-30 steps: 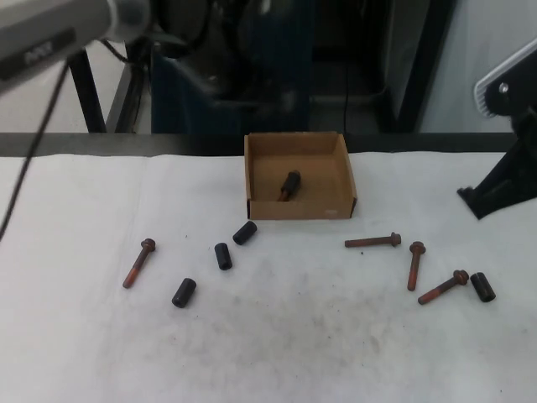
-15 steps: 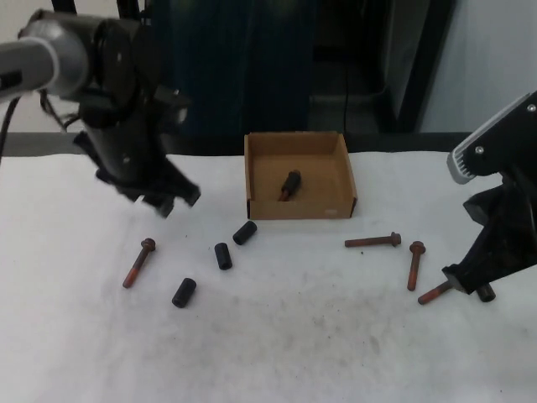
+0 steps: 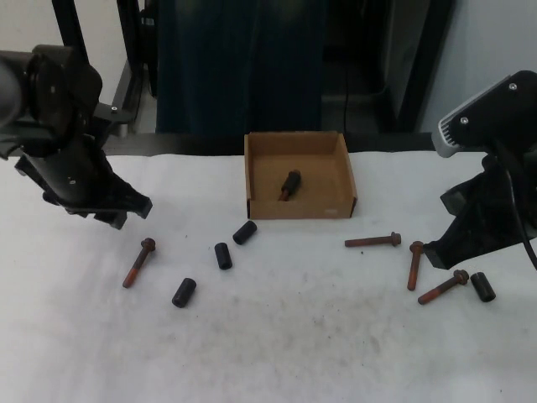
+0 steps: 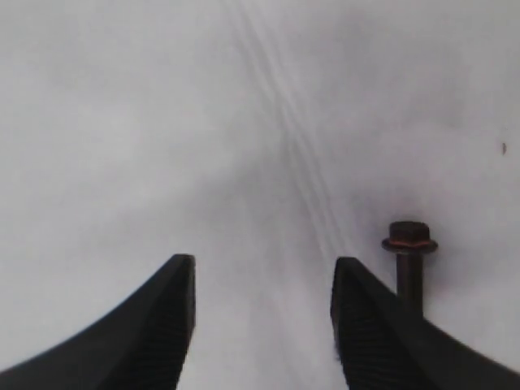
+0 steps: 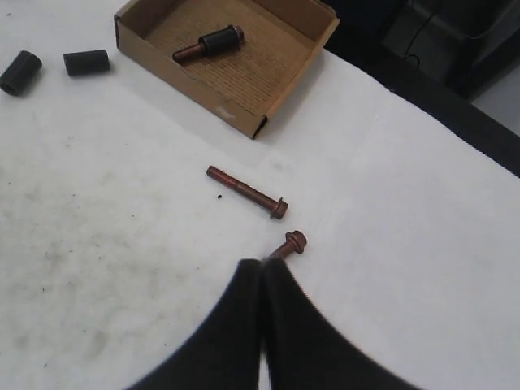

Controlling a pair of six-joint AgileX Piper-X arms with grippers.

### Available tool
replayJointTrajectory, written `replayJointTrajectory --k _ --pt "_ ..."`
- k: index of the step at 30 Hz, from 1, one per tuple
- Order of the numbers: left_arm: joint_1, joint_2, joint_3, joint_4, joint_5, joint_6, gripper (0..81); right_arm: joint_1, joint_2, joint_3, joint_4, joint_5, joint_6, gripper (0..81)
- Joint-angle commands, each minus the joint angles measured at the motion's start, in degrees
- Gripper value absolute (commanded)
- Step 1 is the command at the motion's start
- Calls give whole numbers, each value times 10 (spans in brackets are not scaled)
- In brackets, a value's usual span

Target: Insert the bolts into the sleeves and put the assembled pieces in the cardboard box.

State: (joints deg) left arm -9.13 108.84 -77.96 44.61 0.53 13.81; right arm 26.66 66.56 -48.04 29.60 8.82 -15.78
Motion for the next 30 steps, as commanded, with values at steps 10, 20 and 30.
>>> replayJointTrajectory --k 10,20,30 --pt "-9 0 4 2 50 -34 489 -4 1 -6 -8 -23 12 6" --pt "-27 27 4 7 52 -26 489 -4 1 -4 -8 -23 12 6" --pt "-36 40 30 3 52 -32 489 -4 1 -4 -21 -23 12 6"
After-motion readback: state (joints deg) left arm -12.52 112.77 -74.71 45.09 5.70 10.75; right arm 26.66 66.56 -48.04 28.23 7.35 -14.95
